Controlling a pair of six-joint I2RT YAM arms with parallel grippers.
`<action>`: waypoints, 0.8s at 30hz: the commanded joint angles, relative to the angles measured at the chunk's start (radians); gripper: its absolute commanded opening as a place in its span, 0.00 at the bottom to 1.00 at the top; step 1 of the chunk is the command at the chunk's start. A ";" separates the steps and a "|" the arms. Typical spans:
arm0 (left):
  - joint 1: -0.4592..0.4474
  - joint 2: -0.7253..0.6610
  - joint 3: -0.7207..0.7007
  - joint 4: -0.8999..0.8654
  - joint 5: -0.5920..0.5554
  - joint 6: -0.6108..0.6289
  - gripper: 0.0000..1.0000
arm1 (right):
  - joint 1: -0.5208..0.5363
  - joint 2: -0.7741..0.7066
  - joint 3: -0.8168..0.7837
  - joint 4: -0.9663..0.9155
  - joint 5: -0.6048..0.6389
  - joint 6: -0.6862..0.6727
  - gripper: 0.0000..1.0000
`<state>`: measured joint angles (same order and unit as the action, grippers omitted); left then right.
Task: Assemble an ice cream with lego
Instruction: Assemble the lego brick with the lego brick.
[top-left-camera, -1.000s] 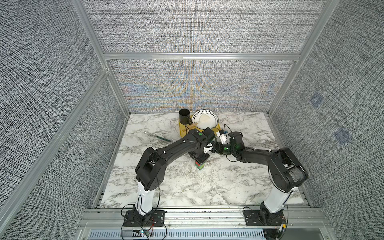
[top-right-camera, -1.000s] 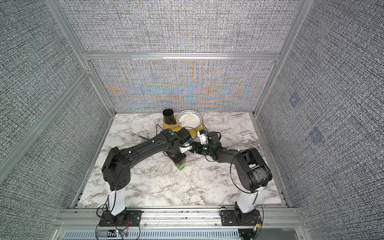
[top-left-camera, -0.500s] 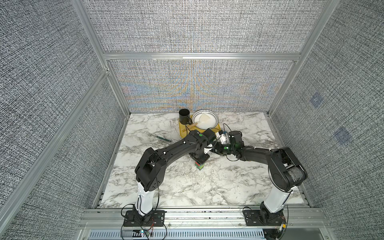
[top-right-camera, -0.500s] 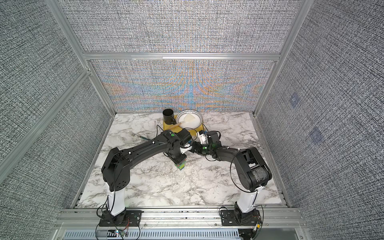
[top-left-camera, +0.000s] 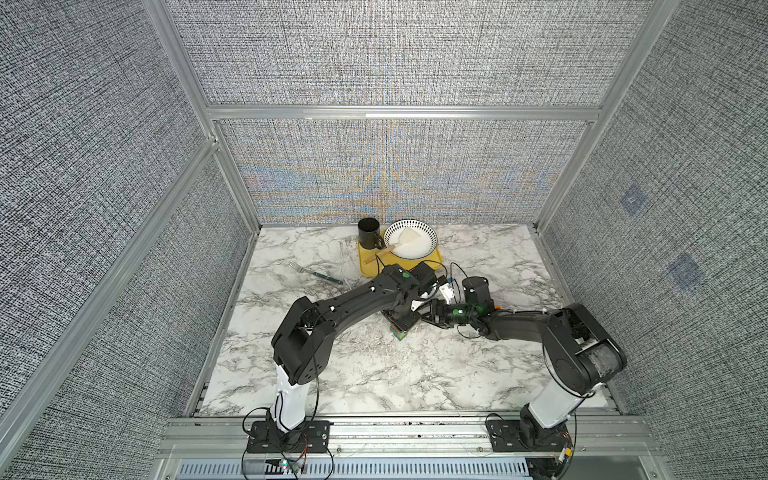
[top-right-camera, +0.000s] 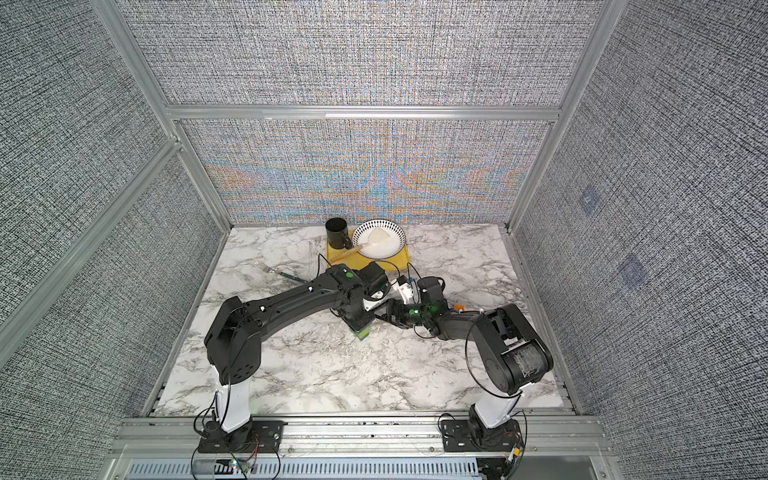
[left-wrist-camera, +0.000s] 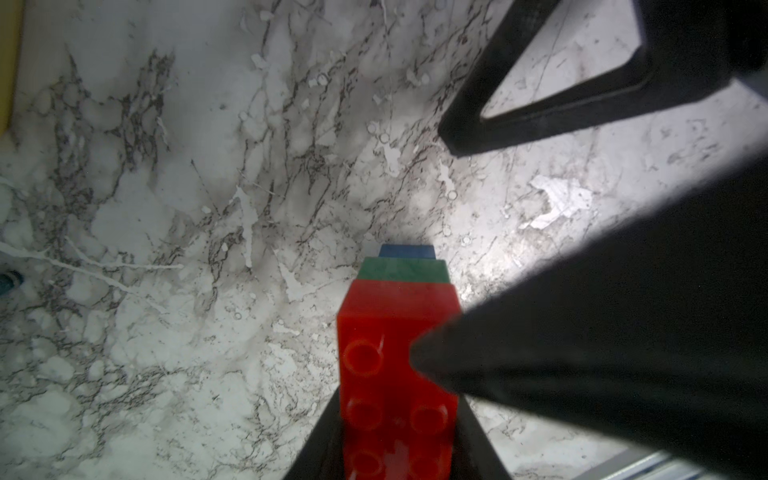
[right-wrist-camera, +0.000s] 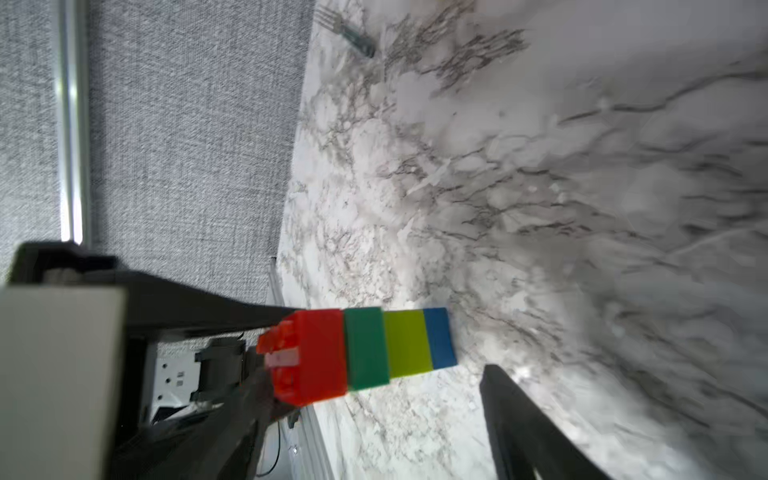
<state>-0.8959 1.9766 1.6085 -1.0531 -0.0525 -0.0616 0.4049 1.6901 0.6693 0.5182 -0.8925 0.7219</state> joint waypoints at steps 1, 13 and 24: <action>0.006 0.032 -0.029 0.004 -0.029 0.014 0.02 | 0.000 -0.013 -0.007 0.107 -0.070 0.022 0.80; 0.025 -0.020 -0.046 0.037 0.013 0.014 0.02 | 0.022 0.084 0.042 0.070 -0.098 0.017 0.80; 0.026 -0.044 -0.084 0.065 0.006 0.012 0.02 | 0.059 0.137 0.072 0.073 -0.140 0.028 0.76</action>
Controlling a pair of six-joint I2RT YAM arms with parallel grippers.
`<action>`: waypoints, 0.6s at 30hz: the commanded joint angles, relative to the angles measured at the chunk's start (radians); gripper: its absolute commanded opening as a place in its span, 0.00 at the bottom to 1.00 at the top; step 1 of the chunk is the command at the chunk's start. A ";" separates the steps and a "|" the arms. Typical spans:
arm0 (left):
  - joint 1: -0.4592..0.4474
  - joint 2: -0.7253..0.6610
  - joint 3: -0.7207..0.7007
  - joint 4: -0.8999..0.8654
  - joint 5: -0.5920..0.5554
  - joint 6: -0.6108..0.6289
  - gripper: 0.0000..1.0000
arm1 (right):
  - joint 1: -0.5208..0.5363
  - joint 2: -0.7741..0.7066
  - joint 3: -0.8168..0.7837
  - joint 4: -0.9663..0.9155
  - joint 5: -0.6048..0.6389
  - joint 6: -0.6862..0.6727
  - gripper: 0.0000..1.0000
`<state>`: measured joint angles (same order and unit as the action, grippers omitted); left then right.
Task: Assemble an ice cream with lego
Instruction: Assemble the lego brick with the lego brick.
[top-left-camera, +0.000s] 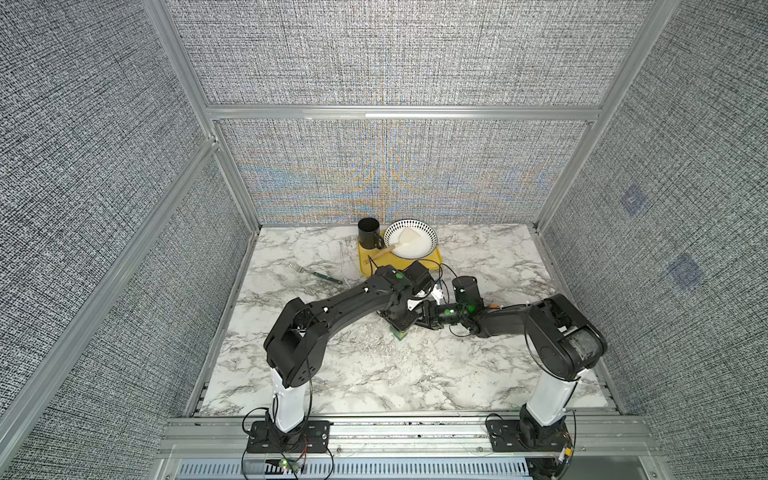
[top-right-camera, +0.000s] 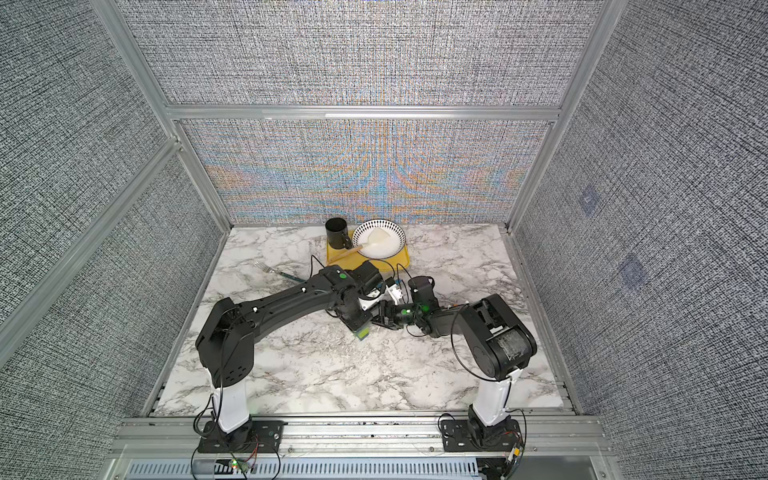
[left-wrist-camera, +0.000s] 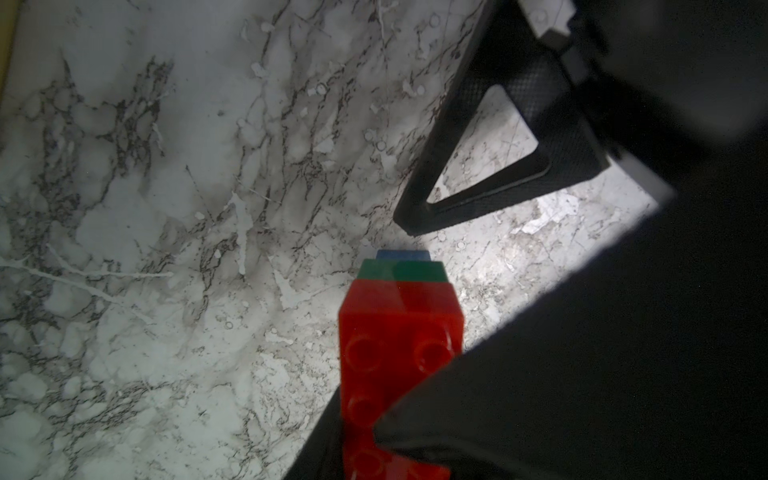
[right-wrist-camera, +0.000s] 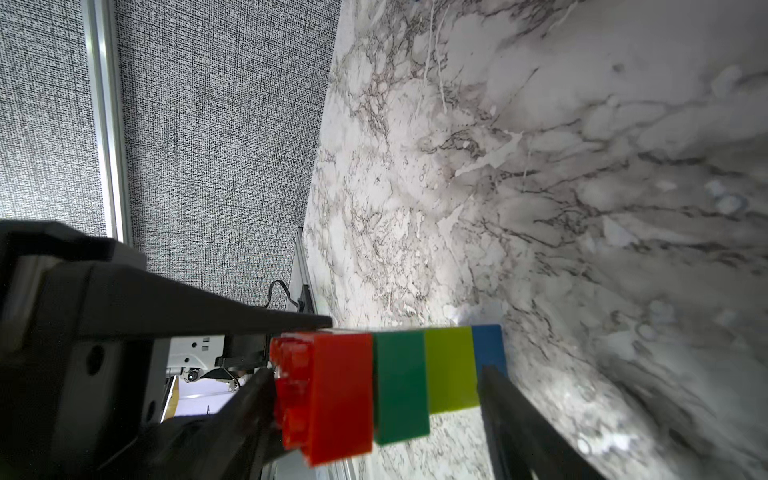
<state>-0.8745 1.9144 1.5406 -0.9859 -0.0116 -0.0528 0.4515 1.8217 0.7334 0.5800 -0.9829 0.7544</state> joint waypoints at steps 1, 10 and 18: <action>0.005 0.015 -0.016 0.000 -0.036 0.002 0.02 | 0.015 0.007 0.010 0.004 -0.048 -0.007 0.75; 0.009 0.008 -0.005 0.014 -0.028 -0.009 0.22 | 0.014 0.022 0.021 -0.034 -0.019 -0.028 0.64; 0.011 -0.003 0.025 0.015 -0.006 -0.022 0.36 | 0.010 0.020 0.024 -0.062 0.001 -0.048 0.61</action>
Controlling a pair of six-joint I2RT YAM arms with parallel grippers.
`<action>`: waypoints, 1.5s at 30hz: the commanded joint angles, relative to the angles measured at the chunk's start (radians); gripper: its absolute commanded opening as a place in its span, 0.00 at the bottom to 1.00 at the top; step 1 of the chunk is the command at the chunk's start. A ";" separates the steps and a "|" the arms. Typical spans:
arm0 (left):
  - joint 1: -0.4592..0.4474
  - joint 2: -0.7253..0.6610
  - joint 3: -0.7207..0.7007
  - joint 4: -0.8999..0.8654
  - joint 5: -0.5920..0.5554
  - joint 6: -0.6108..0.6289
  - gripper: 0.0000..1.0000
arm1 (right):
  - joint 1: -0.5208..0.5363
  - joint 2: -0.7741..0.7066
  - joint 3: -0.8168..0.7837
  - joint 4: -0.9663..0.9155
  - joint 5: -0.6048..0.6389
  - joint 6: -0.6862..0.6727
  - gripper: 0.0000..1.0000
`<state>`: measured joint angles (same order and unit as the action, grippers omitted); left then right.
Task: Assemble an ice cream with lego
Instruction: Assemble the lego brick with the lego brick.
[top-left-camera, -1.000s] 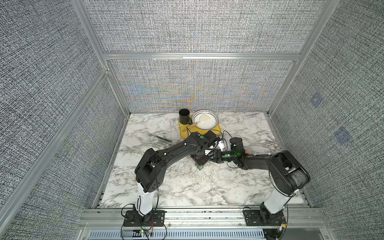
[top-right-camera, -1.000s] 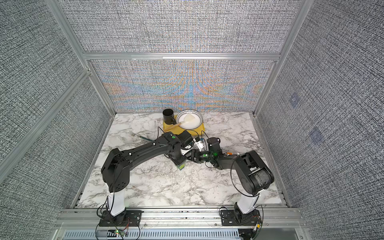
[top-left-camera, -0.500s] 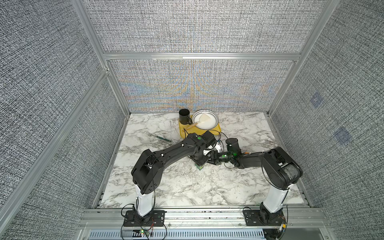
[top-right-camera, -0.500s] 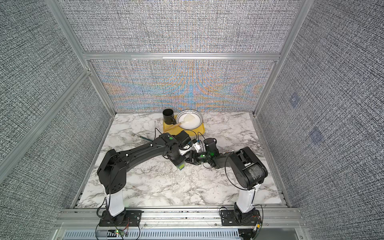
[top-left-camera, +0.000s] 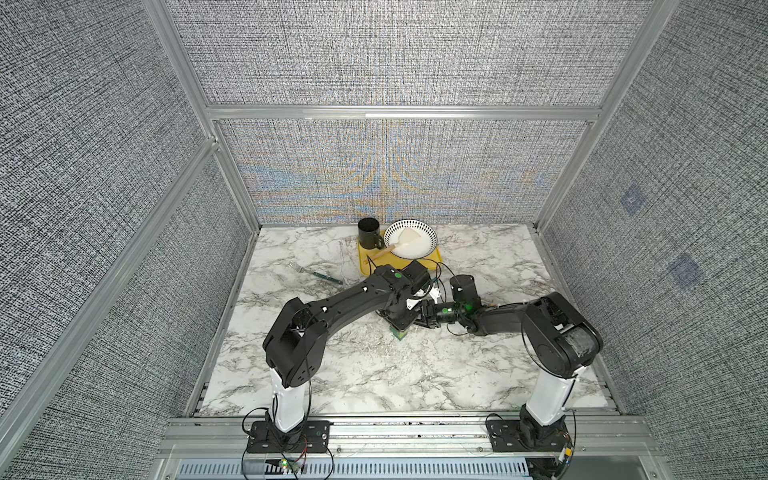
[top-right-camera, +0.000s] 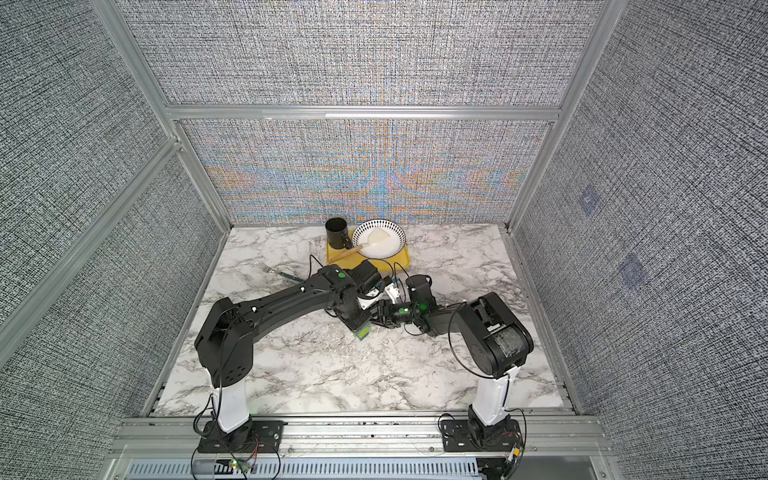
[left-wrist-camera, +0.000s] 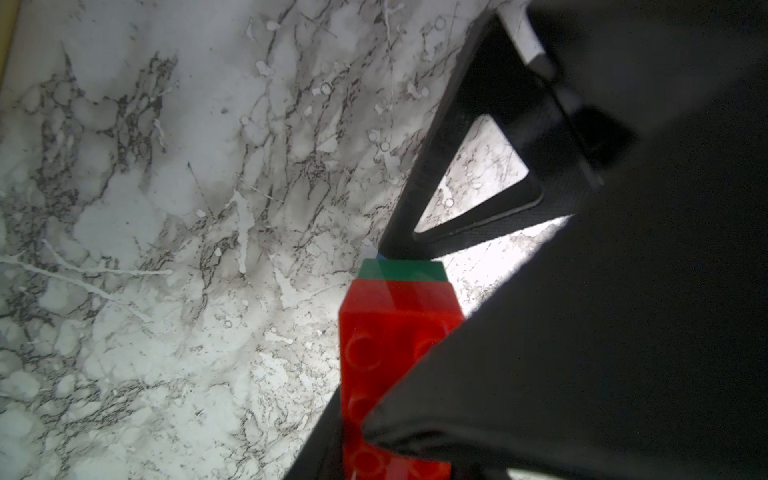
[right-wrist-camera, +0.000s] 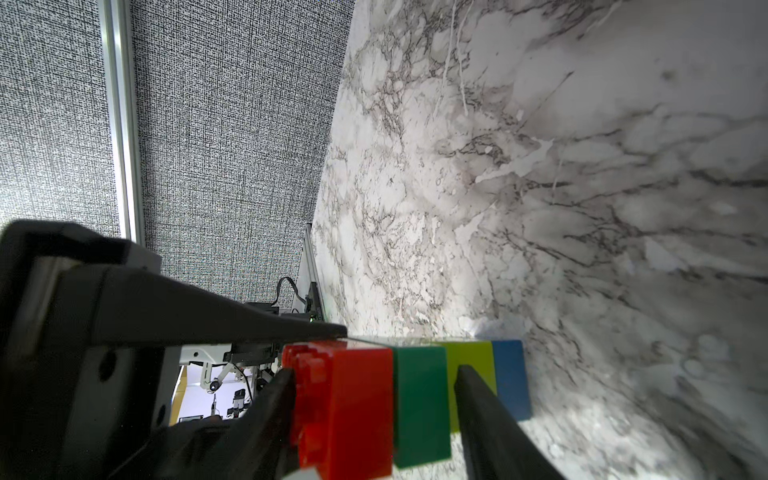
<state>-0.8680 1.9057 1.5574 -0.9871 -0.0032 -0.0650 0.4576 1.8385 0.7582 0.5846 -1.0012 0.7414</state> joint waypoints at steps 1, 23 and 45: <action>0.005 0.006 0.014 0.015 -0.010 -0.011 0.39 | 0.003 0.001 0.001 -0.073 0.023 -0.041 0.61; 0.027 -0.018 0.006 0.021 0.022 -0.020 0.19 | 0.003 -0.025 0.000 -0.103 0.059 -0.083 0.66; 0.027 -0.127 -0.103 0.131 0.013 -0.021 0.02 | -0.025 -0.077 -0.072 0.057 0.055 -0.003 0.91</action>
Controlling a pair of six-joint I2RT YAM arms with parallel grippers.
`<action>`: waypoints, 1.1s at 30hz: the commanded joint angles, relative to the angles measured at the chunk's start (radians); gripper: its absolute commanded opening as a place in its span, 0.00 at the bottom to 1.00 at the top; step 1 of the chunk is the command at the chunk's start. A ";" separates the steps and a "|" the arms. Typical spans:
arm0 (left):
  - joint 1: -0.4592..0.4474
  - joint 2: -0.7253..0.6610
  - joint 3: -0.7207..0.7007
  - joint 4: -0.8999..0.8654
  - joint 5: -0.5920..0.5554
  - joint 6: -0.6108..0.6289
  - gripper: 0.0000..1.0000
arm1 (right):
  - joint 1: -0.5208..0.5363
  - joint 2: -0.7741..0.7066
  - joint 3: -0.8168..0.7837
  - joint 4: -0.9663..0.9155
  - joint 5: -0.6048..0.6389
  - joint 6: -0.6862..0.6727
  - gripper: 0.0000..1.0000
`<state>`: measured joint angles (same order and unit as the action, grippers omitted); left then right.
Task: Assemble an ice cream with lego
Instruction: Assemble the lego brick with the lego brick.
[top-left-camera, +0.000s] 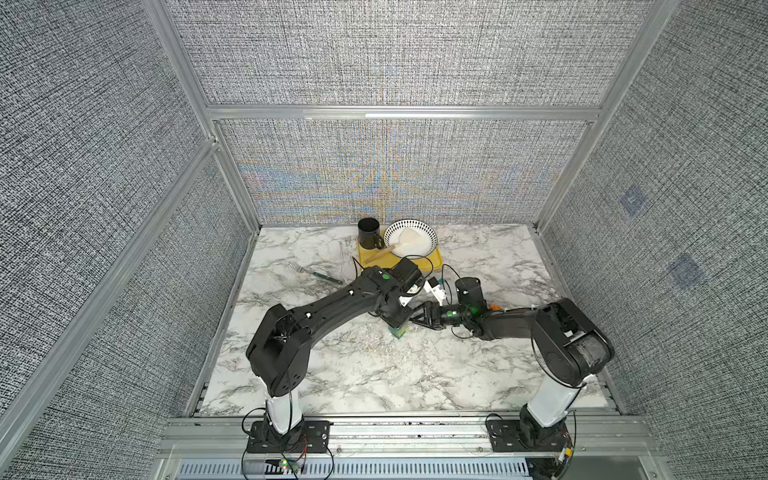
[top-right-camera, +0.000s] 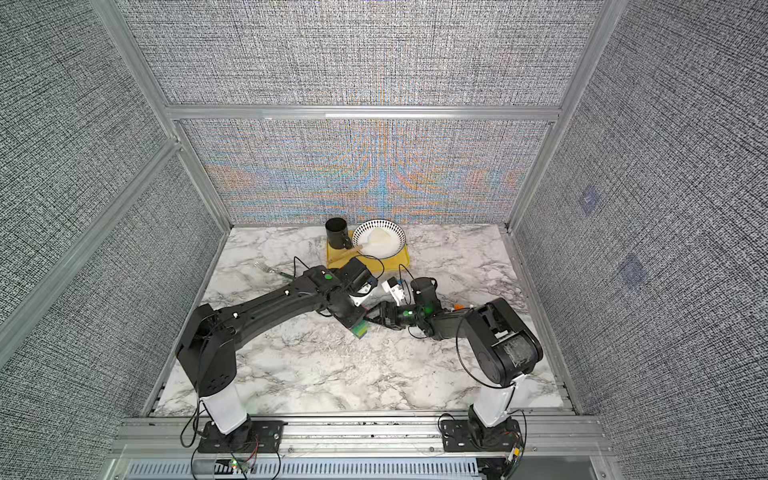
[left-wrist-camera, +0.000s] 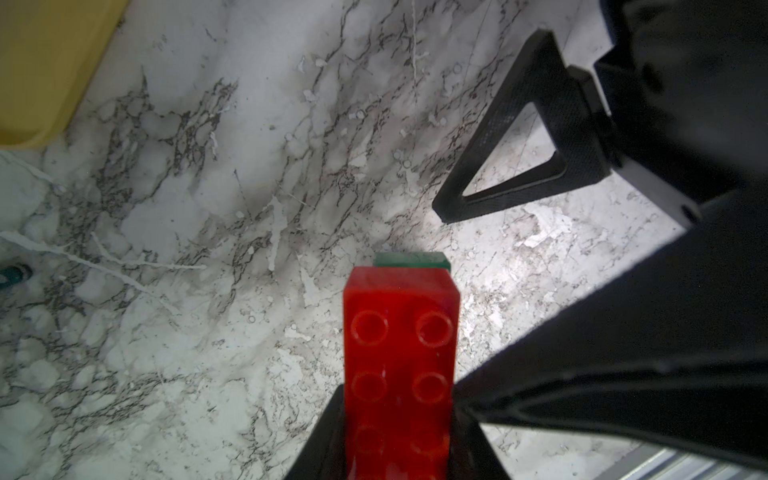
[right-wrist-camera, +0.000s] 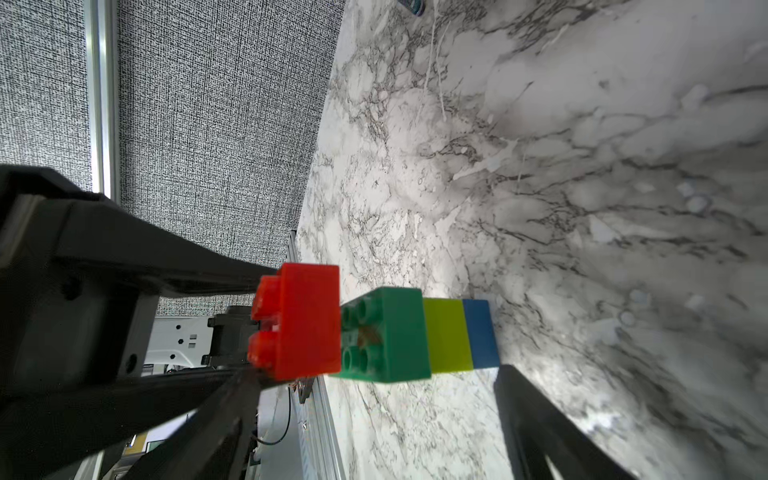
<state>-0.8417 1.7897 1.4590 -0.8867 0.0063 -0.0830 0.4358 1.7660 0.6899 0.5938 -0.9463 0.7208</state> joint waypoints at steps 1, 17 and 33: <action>0.000 -0.009 -0.008 0.029 0.007 -0.003 0.02 | -0.004 -0.004 -0.003 0.047 0.000 0.017 0.91; 0.001 0.013 -0.037 0.029 0.046 -0.028 0.02 | -0.006 0.016 0.008 0.032 0.006 0.014 0.91; -0.012 0.058 -0.040 0.001 0.021 -0.028 0.05 | -0.006 0.065 0.053 -0.019 0.016 0.009 0.85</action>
<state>-0.8497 1.8229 1.4239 -0.8631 0.0326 -0.1127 0.4297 1.8256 0.7357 0.5865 -0.9413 0.7345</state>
